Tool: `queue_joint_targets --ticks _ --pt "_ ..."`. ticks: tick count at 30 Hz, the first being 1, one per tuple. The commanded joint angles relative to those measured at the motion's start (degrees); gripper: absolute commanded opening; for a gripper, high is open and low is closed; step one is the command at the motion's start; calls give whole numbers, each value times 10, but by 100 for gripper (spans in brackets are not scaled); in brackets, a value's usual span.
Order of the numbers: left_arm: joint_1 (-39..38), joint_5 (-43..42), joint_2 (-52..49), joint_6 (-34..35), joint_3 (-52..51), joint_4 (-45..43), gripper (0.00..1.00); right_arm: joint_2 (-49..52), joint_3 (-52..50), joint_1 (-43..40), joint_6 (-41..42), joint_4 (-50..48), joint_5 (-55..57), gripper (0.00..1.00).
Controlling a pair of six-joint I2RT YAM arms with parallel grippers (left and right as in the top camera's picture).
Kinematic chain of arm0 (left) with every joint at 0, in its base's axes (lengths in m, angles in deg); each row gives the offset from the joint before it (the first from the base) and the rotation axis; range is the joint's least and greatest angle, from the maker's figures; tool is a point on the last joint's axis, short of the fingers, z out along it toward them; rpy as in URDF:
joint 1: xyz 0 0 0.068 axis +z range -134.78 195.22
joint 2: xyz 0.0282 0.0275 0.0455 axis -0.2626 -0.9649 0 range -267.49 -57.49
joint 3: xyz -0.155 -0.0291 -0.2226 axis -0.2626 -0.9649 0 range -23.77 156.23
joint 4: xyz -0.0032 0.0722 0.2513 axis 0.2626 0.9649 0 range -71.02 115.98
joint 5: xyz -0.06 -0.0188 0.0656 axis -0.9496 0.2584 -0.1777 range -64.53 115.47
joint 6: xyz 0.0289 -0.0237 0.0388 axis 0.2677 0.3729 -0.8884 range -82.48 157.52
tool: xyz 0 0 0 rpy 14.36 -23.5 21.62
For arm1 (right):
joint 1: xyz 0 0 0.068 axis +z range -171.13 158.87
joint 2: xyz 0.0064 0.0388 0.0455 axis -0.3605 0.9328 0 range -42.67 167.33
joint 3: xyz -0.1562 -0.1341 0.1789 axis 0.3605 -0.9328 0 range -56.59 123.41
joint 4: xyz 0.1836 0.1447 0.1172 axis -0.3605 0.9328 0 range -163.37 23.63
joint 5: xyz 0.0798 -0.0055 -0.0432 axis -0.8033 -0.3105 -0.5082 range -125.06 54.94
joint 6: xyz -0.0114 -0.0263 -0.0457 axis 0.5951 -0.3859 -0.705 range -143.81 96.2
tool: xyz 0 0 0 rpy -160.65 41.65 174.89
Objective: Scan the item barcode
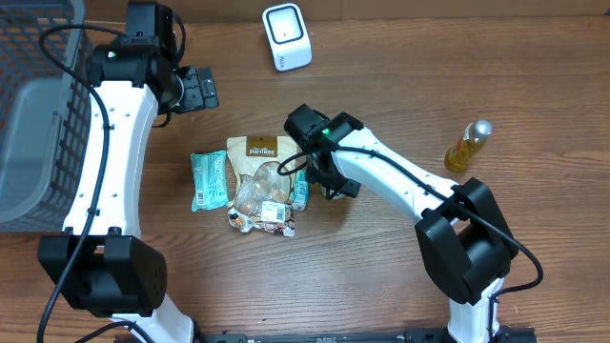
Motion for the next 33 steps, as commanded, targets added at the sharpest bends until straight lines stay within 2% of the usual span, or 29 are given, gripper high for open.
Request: queue_joint_targets --ticks 1,10,14,17,22,25,27,28,33 --pt "-3 -1 4 2 7 0 100 -1 -5 1 -31 -12 20 54" --pt "-3 -1 4 2 7 0 100 -1 -5 1 -44 -23 39 54" --pt "-3 -1 4 2 7 0 99 -1 -5 1 -105 -30 55 54" --pt "-3 -1 4 2 7 0 100 -1 -5 1 -161 -36 56 54" --pt "-3 -1 4 2 7 0 99 -1 -5 1 -354 -38 56 51" --pt "-3 -1 4 2 7 0 99 -1 -5 1 -432 -38 56 51" --pt "-3 -1 4 2 7 0 99 -1 -5 1 -442 -39 56 65" --pt "-3 -1 4 2 7 0 100 -1 -5 1 -442 -40 56 68" --pt "-3 -1 4 2 7 0 99 -1 -5 1 -437 -52 36 69"
